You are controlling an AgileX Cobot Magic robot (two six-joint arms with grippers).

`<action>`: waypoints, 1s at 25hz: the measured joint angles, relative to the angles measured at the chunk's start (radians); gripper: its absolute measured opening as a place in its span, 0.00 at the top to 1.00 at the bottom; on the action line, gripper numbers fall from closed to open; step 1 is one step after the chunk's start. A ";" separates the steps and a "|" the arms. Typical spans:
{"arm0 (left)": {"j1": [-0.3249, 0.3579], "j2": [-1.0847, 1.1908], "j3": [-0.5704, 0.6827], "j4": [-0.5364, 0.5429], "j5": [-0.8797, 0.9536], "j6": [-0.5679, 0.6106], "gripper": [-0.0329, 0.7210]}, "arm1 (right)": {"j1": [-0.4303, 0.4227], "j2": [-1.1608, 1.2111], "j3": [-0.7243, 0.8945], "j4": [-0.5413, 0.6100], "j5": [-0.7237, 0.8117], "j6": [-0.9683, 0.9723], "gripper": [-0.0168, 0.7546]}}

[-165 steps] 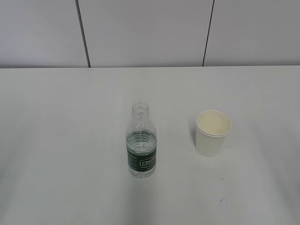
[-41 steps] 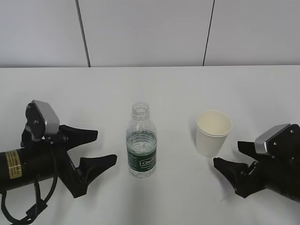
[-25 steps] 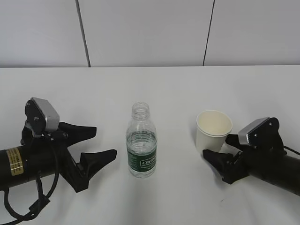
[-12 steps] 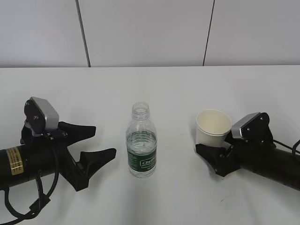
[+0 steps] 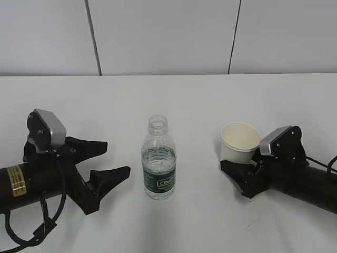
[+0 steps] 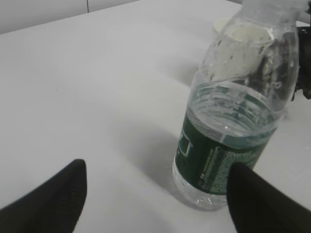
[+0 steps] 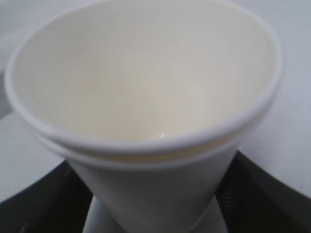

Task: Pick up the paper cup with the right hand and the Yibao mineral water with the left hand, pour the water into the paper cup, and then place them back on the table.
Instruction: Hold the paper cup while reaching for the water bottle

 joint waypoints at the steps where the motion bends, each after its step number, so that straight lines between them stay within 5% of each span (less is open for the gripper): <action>1: 0.000 0.000 0.000 0.000 0.000 0.000 0.24 | 0.000 0.000 0.000 -0.003 0.000 0.000 0.25; 25: 0.000 0.000 -0.043 0.206 0.000 -0.104 0.22 | 0.000 -0.065 0.000 -0.103 0.000 0.004 0.26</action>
